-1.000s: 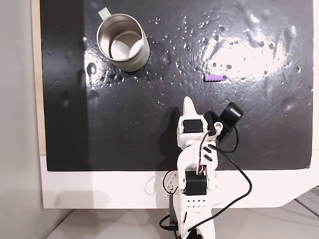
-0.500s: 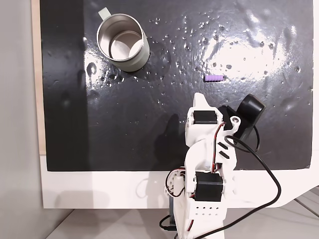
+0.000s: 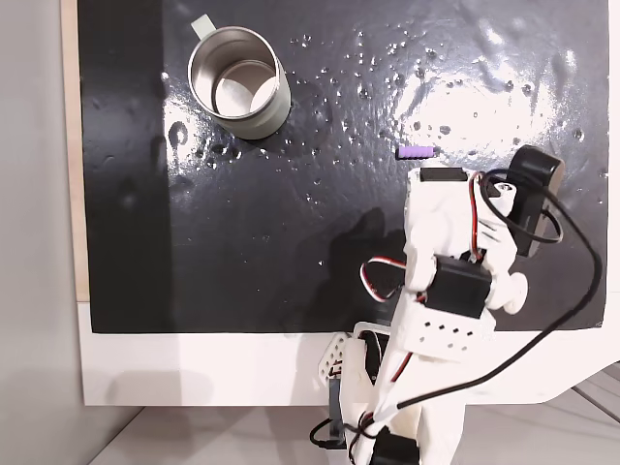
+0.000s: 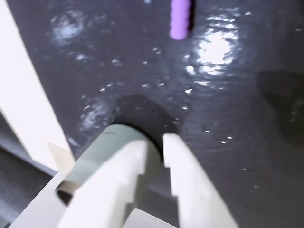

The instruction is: Grasp a pengrip and put it in the cup.

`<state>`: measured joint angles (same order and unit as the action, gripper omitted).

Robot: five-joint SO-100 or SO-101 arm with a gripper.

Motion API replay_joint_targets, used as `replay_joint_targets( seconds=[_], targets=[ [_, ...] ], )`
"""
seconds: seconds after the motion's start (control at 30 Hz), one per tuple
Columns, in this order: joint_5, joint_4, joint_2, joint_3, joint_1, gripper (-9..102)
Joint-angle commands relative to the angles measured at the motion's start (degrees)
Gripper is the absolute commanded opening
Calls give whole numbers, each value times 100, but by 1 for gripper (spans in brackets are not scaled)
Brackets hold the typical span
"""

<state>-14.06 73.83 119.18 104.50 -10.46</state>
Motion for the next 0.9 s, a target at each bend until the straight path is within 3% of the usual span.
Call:
replay_joint_targets(
  seconds=[0.0, 0.13, 0.4, 0.87],
  targets=[
    [-97, 562, -888, -1204, -88, 20],
    [-97, 976, -1652, -1828, -88, 35],
    [70, 1055, -2391, -1925, -202, 32],
    [167, 26, -3639, -2039, -211, 30]
  ],
)
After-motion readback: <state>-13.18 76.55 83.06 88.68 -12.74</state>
